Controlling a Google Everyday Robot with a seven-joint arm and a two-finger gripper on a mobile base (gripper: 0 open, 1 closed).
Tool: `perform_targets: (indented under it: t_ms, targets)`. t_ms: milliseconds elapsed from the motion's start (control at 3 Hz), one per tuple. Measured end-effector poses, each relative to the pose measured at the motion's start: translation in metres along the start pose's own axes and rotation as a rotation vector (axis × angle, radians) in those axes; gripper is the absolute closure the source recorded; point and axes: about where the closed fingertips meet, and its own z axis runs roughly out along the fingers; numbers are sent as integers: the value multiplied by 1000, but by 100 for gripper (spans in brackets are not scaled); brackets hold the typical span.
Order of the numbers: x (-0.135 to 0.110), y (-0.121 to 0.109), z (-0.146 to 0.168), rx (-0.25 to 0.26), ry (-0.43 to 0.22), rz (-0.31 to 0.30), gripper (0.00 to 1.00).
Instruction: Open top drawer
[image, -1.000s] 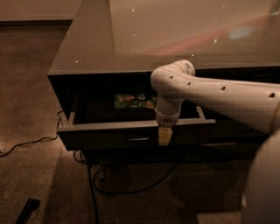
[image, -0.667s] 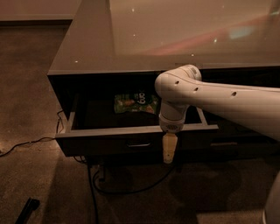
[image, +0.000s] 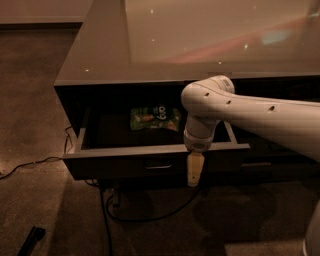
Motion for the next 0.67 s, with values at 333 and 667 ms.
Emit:
perform_targets:
  t_ms: [333,667]
  targets:
    - [-1,2,-2,19,-9,-7,18]
    - [3,5,-6,29,16,12,42]
